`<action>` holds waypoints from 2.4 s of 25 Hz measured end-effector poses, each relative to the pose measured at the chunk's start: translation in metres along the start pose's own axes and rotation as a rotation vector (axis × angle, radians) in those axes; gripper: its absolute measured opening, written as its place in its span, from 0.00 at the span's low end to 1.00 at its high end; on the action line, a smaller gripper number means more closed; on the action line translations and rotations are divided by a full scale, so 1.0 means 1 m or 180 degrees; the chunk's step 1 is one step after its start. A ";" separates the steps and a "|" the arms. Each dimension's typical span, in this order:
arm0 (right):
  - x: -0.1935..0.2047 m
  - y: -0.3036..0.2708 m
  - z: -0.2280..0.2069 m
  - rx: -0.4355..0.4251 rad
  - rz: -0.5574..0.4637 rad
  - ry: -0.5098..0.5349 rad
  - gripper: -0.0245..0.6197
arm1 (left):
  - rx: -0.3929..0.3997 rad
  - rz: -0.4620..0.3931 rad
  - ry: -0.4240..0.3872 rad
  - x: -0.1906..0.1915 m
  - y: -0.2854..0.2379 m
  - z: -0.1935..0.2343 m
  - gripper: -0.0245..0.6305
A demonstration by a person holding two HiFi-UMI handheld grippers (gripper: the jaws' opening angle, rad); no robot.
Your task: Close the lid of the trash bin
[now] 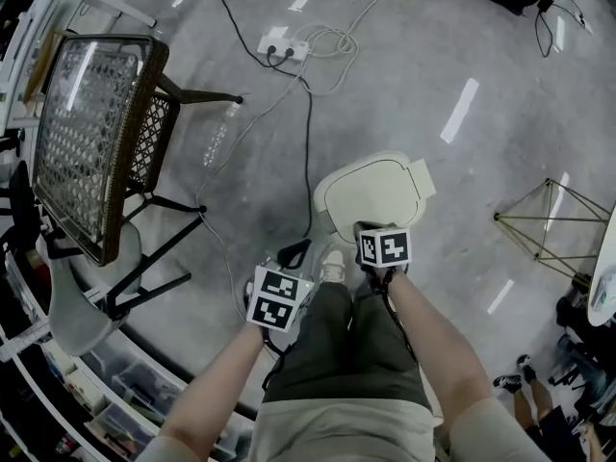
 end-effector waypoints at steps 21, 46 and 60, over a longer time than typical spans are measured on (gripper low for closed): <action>-0.102 0.370 0.129 0.0146 -0.1937 0.0734 0.04 | 0.0098 -0.1235 -0.0690 -0.141 0.220 -0.114 0.04; -0.115 0.606 0.230 0.0706 -0.3174 0.1496 0.04 | 0.0389 -0.2457 -0.1231 -0.203 0.398 -0.226 0.04; -0.114 0.611 0.227 0.0772 -0.3149 0.1498 0.04 | 0.0411 -0.2437 -0.1250 -0.199 0.403 -0.235 0.04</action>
Point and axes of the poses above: the fingertips, and each gripper's own axes: y backward along the fingers, z to its left, x out of its underside, the point moved 6 cm from there along y, backward along the fingers, and after that the axes turned 14 degrees about y, right-handed, at the moved point
